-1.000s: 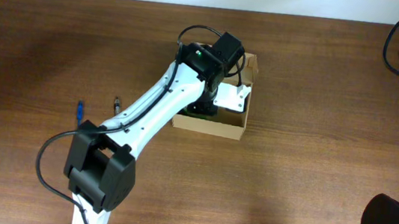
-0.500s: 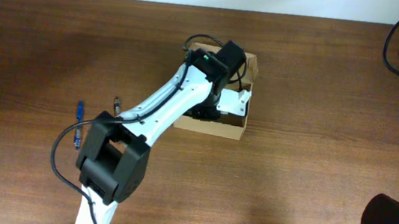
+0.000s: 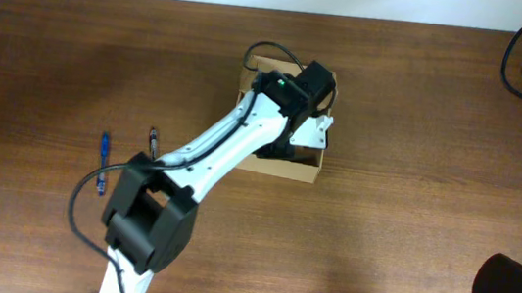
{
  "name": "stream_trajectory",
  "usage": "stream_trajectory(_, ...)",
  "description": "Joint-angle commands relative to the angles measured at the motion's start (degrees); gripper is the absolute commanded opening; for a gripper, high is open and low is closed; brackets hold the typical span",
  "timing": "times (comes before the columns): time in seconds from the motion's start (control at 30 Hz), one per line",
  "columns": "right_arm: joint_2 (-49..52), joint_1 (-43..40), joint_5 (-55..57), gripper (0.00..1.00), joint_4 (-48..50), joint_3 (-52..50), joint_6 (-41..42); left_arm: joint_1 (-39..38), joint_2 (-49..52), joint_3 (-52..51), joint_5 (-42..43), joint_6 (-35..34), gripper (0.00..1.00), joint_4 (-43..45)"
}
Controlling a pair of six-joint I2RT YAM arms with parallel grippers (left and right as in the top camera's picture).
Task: Pack container
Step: 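Release the marker in the box and return the left gripper, then lower the left gripper onto the blue pen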
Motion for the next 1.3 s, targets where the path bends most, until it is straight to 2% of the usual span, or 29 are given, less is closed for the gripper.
stream_trajectory(0.0, 0.1, 0.0, -0.7, 0.99, 0.2, 0.2, 0.3, 2.1, -10.8, 1.6, -1.4, -5.0, 0.50, 0.4)
stream_trajectory(0.17, 0.1, 0.0, -0.7, 0.99, 0.2, 0.2, 0.3, 12.8, -25.4, -2.8, -1.4, -18.1, 0.50, 4.7)
stream_trajectory(0.23, 0.1, 0.0, -0.7, 0.99, 0.2, 0.2, 0.3, 19.6, -29.7, -7.5, -1.4, -27.2, 0.49, 5.8)
stream_trajectory(0.33, 0.1, 0.0, -0.7, 0.99, 0.2, 0.2, 0.3, 29.6, -33.3, -16.3, -1.2, -40.3, 0.50, 7.0)
stream_trajectory(0.43, 0.1, 0.0, -0.7, 0.99, 0.2, 0.2, 0.3, 39.3, -32.8, -26.4, 1.3, -47.0, 0.50, 8.0)
stream_trajectory(0.57, 0.1, 0.0, -0.7, 0.99, 0.2, 0.2, 0.3, 45.2, -27.8, -35.2, 8.5, -47.0, 0.50, 12.1)
stream_trajectory(0.93, 0.1, 0.0, -0.7, 0.99, 0.2, 0.2, 0.3, 48.1, -11.6, -37.5, 7.1, -47.8, 0.51, 16.4)
stream_trajectory(1.1, 0.1, 0.0, -0.7, 0.99, 0.2, 0.2, 0.3, 48.2, -10.7, -37.5, 2.5, -47.8, 0.51, 16.5)
stream_trajectory(1.27, 0.1, 0.0, -0.7, 0.99, 0.2, 0.2, 0.3, 48.3, -10.7, -37.5, 2.2, -47.1, 0.51, 17.5)
